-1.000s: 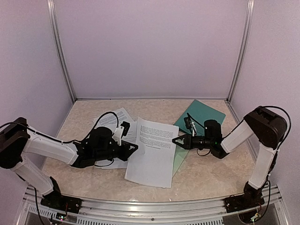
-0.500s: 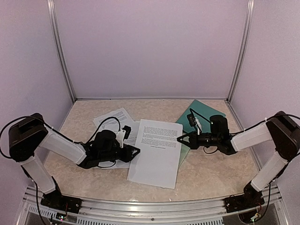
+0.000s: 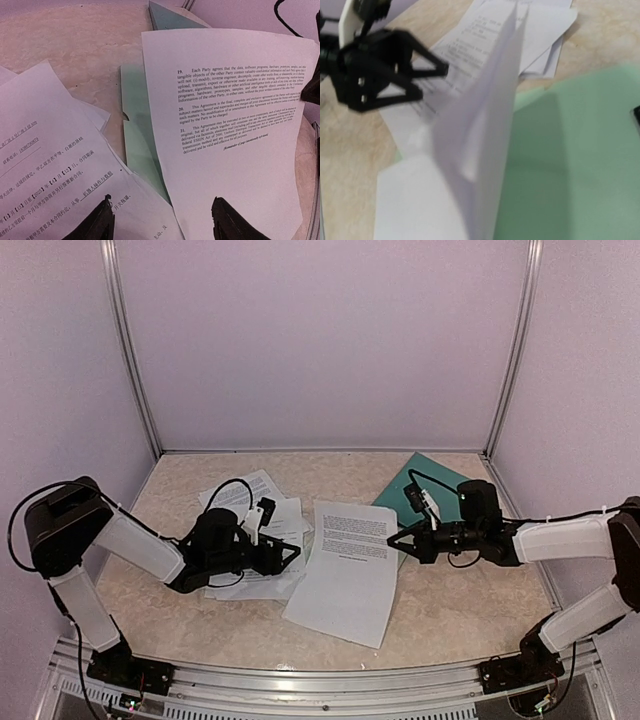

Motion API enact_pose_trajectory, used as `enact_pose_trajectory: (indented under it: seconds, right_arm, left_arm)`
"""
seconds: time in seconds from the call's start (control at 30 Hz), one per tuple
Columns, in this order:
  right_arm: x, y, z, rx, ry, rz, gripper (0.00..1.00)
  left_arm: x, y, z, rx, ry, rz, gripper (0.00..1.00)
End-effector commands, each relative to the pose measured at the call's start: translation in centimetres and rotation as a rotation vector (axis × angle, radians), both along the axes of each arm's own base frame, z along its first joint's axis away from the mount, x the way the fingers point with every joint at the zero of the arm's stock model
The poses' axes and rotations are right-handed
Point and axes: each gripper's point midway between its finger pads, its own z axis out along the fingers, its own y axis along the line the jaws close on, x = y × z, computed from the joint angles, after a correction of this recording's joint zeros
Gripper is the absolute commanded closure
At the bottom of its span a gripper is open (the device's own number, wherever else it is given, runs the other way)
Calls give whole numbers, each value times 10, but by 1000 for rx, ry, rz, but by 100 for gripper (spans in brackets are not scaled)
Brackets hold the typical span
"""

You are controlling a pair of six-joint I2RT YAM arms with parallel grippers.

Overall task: Put the files into the folder
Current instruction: Pass from the left arm to the right, then pass from the right arm to the left

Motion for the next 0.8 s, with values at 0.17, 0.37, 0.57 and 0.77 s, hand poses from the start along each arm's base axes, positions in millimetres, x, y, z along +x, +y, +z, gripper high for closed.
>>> enact_pose_trajectory:
  seconds: [0.17, 0.37, 0.57, 0.77]
  right_arm:
    - [-14, 0, 22, 15, -37, 80, 100]
    - [-19, -1, 36, 36, -61, 94, 100]
    - [-19, -2, 51, 58, -87, 81, 100]
    - [-14, -5, 60, 60, -101, 41, 100]
  left_arm:
    - [13, -19, 33, -41, -66, -184, 35]
    - [24, -30, 38, -58, -29, -265, 35]
    - [28, -29, 37, -81, -7, -300, 34]
    - [18, -38, 38, -132, 37, -388, 29]
